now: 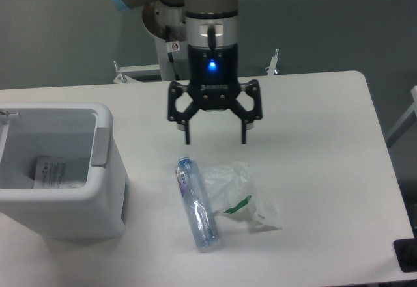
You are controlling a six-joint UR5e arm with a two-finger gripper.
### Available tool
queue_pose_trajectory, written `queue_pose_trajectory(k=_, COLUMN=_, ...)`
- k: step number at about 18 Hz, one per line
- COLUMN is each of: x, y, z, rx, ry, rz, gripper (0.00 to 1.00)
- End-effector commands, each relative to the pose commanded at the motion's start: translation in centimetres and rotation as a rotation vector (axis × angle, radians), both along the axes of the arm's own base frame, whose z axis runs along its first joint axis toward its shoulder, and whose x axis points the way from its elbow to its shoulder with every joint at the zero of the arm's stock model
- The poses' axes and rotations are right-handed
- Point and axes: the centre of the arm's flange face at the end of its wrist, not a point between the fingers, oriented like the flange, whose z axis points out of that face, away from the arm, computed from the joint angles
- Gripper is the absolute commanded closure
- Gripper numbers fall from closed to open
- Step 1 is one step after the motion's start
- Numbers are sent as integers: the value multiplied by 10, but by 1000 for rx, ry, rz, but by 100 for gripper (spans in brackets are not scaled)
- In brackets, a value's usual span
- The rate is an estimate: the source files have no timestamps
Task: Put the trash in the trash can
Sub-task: 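Move the gripper down over the clear plastic bag with green trim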
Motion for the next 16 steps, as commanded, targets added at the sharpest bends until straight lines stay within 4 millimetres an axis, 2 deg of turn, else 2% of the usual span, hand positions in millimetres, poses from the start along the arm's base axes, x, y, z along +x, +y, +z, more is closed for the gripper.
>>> queue_pose_trajectory(k=5, x=-2, y=-1, z=-4, rx=-28, ry=16, rz=19, gripper=0)
queue_pose_trajectory(k=6, x=-3, y=-2, z=-12, rx=-41, ry=7, rz=40, gripper=0)
queue_pose_trajectory(k=9, x=-7, y=1, z=-53, rx=-74, ry=-29, rz=73, gripper=0)
queue_pose_trajectory(k=12, x=-10, y=2, z=-76, rx=-97, ry=-59, rz=103, gripper=0)
queue_pose_trajectory(k=14, x=-20, y=4, z=-101, rx=-131, ry=-95, rz=182, gripper=0)
queue_pose_trajectory(k=15, x=-30, y=6, z=-133, rx=-204, ry=-101, rz=230, gripper=0)
queue_pose_trajectory(k=16, x=-35, y=8, z=-148, rx=-233, ry=-110, rz=243, gripper=0)
